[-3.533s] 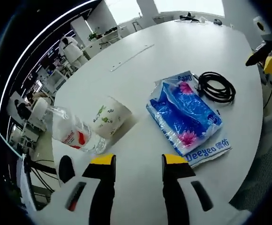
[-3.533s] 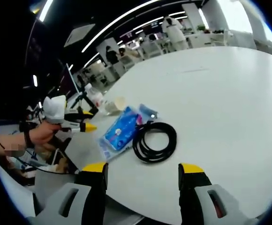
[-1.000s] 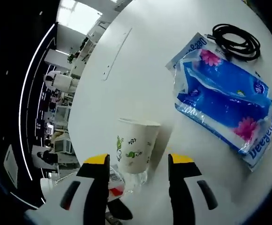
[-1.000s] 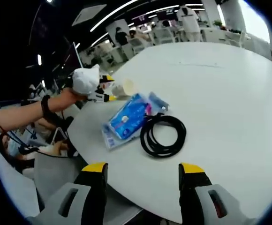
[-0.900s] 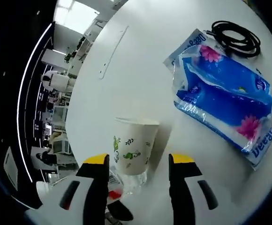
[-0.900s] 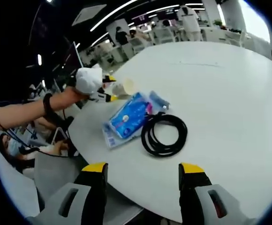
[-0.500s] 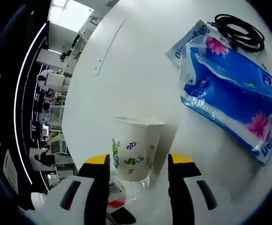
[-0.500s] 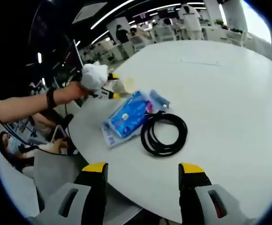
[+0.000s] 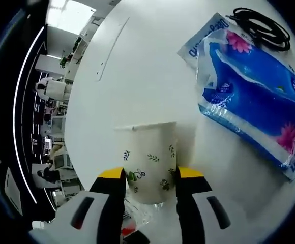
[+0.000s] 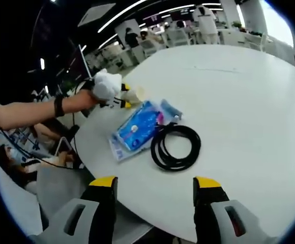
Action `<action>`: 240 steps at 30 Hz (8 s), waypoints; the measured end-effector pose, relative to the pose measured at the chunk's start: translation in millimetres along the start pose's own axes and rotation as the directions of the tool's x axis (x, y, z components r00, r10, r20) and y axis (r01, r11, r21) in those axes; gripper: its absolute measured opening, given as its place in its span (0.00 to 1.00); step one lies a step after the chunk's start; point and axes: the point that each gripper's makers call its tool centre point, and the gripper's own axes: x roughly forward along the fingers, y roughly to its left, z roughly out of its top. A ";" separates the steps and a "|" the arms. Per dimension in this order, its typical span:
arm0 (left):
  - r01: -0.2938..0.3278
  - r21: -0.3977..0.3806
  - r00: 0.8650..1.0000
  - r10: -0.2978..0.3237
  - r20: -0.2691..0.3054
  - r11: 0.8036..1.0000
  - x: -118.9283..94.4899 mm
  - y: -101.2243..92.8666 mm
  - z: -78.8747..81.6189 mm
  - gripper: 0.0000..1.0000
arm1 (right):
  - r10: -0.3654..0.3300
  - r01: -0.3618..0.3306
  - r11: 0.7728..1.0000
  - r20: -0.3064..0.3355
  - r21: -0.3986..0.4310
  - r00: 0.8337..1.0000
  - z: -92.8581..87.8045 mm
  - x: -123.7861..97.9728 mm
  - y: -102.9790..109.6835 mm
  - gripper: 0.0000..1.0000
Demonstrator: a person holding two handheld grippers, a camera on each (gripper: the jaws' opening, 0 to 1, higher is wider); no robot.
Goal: Arrange the tabletop items into an orderly group along one side of the table until the central work area is clear of visible clutter.
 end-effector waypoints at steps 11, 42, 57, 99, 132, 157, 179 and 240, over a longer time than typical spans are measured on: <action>0.039 -0.043 0.999 -0.038 0.011 0.998 -13.4 -21.3 -6.6 0.37 | 0.000 -0.001 1.000 0.012 0.012 1.000 1.9 2.8 0.5 0.60; 0.066 -0.334 0.998 -0.064 0.018 0.940 -57.5 -71.9 -50.6 0.36 | 0.043 -0.043 0.999 0.046 -0.001 0.998 -6.6 5.3 14.2 0.59; 0.112 -0.483 0.994 -0.094 0.061 0.869 -74.3 -95.1 -56.4 0.36 | 0.049 -0.050 0.999 0.071 0.013 0.996 -12.9 3.7 15.8 0.59; 0.369 -0.876 0.926 -0.041 0.376 0.311 -141.1 -135.8 -82.7 0.36 | 0.146 -0.143 0.989 0.079 -0.040 0.986 8.8 24.5 47.2 0.57; 0.439 -0.683 0.863 -0.062 0.502 0.584 -192.3 -145.3 -2.7 0.36 | 0.330 -0.315 0.941 0.121 -0.126 0.936 45.0 39.7 119.0 0.49; 0.378 -0.386 0.839 -0.136 0.527 0.842 -213.8 -182.7 45.9 0.36 | 0.475 -0.467 0.863 -0.008 -0.191 0.880 27.3 49.2 176.3 0.36; 0.370 -0.436 0.828 -0.078 0.556 0.821 -198.6 -181.4 42.6 0.37 | 0.464 -0.488 0.844 -0.153 -0.224 0.873 19.6 67.6 182.3 0.01; 0.384 -0.756 0.843 0.134 0.521 0.530 -164.8 -130.6 -55.6 0.45 | 0.233 -0.289 0.861 -0.180 -0.419 0.956 122.8 204.0 160.2 0.00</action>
